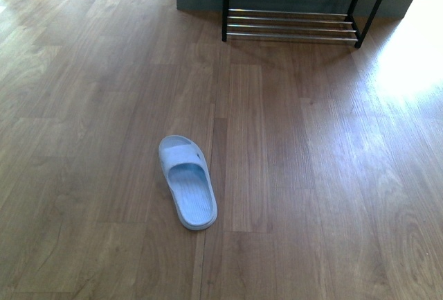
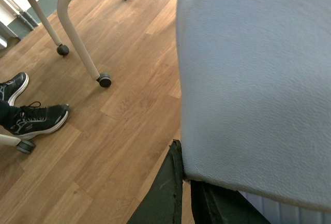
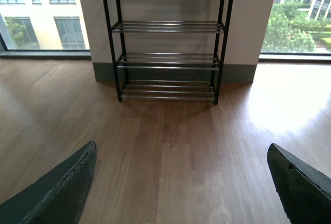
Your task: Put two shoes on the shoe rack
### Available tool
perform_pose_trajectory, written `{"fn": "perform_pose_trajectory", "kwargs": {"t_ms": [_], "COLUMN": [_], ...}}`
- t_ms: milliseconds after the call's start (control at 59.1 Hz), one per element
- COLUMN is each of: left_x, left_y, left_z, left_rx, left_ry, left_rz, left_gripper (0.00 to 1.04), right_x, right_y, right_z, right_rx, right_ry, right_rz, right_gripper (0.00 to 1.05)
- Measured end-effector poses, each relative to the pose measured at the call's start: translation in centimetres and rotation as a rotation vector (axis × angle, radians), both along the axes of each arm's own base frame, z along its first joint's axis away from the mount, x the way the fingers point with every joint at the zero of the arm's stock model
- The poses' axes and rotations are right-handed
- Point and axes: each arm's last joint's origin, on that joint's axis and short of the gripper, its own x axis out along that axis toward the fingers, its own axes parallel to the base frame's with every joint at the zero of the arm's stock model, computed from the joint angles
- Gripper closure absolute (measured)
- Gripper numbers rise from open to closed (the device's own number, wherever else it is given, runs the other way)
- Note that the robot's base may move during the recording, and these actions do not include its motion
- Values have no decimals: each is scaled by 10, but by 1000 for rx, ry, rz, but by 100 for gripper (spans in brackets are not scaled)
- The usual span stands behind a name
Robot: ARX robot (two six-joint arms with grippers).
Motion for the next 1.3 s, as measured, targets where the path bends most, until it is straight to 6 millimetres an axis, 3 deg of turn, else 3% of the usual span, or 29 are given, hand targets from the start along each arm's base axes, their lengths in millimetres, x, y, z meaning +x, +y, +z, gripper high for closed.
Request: {"fn": "perform_pose_trajectory", "kwargs": {"t_ms": [1302], "left_x": [0], "left_y": [0], "left_z": [0], "left_rx": [-3], "left_ry": [1], "left_rz": [-6], "left_gripper": [103], "right_x": [0], "right_y": [0], "right_z": [0], "right_rx": [0], "right_ry": [0], "right_rz": [-3], "right_gripper": [9]}}
